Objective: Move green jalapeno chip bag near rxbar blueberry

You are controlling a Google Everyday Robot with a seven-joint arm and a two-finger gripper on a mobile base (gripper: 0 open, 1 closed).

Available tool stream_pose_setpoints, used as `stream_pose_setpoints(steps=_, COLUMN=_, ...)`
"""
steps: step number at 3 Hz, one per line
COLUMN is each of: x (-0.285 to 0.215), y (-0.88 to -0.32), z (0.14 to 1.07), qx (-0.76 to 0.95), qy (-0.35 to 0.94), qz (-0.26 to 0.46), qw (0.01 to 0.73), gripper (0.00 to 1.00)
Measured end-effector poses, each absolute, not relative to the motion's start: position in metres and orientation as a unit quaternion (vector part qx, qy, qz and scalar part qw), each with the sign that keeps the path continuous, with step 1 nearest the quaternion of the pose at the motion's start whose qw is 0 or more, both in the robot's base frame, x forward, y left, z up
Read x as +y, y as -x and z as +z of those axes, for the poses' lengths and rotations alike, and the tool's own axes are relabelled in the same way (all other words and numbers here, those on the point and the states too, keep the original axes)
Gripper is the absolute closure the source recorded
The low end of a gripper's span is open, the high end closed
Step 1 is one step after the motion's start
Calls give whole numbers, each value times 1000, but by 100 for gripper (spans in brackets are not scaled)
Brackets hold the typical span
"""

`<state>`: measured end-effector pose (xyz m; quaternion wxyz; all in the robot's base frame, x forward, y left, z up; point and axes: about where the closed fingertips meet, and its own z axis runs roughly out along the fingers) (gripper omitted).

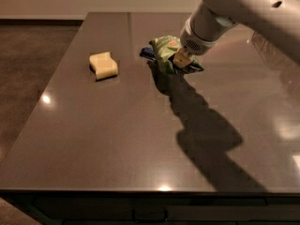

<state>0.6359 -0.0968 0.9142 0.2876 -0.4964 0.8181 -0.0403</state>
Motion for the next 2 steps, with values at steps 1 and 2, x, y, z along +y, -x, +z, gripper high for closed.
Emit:
stream_pose_setpoints(steps=1, x=-95, y=-636, z=913, qx=818, qy=498, qz=-40, qw=287, gripper=13)
stream_pose_setpoints(steps=2, x=-94, y=-636, z=913, qx=817, qy=498, qz=-40, qw=286, gripper=0)
